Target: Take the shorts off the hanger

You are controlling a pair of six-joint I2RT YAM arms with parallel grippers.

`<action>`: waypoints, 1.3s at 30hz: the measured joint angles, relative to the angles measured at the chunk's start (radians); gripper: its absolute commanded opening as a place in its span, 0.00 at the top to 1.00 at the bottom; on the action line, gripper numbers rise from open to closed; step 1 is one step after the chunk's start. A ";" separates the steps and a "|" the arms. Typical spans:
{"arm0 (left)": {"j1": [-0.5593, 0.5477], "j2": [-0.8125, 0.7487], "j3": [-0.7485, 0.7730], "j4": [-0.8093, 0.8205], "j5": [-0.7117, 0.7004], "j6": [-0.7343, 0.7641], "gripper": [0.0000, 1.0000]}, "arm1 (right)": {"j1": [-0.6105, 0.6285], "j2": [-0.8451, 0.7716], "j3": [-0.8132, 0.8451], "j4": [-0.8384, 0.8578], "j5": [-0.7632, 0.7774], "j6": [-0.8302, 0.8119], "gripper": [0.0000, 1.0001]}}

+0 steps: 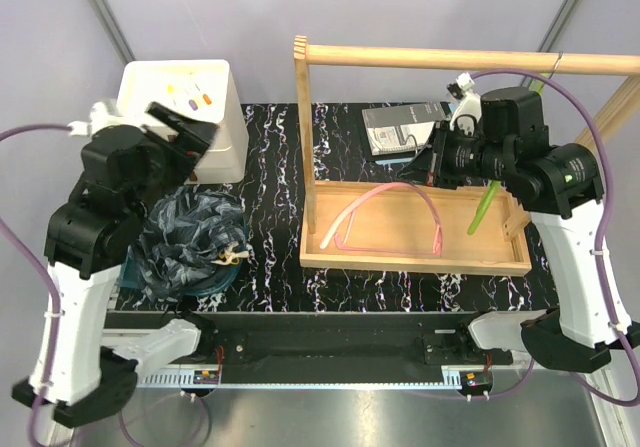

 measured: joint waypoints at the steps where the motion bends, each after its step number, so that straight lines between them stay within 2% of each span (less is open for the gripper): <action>1: -0.075 0.007 0.012 0.016 -0.008 0.016 0.08 | 0.000 0.000 -0.011 -0.010 0.014 -0.003 1.00; 6: -0.442 0.010 -0.022 0.141 -0.011 0.135 0.13 | 0.000 -0.003 -0.047 -0.040 0.077 -0.023 1.00; 10: -0.619 -0.001 -0.076 0.285 0.056 0.251 0.11 | 0.000 -0.033 -0.100 -0.047 0.135 -0.045 1.00; 15: -0.844 0.060 -0.040 0.424 0.151 0.416 0.06 | 0.000 -0.085 -0.174 -0.048 0.192 -0.079 1.00; 18: -0.907 0.132 0.010 0.451 0.209 0.480 0.05 | 0.000 -0.097 -0.187 -0.048 0.213 -0.088 1.00; 22: -0.920 0.237 0.085 0.430 0.280 0.522 0.05 | 0.000 -0.113 -0.193 -0.041 0.233 -0.097 1.00; 32: -0.927 0.375 0.177 0.244 0.380 0.566 0.08 | 0.000 -0.161 -0.198 -0.032 0.240 -0.121 1.00; 34: -0.927 0.388 0.192 0.212 0.402 0.574 0.15 | 0.000 -0.168 -0.198 -0.026 0.233 -0.126 1.00; 36: -0.927 0.397 0.199 0.199 0.428 0.578 0.28 | 0.000 -0.173 -0.198 -0.021 0.230 -0.127 1.00; 37: -0.927 0.403 0.204 0.191 0.442 0.582 0.45 | 0.000 -0.175 -0.198 -0.019 0.230 -0.127 1.00; 38: -0.927 0.406 0.206 0.185 0.450 0.583 0.52 | 0.000 -0.175 -0.198 -0.018 0.229 -0.127 1.00; 39: -0.928 0.410 0.209 0.179 0.460 0.582 0.63 | 0.000 -0.176 -0.198 -0.018 0.225 -0.127 0.97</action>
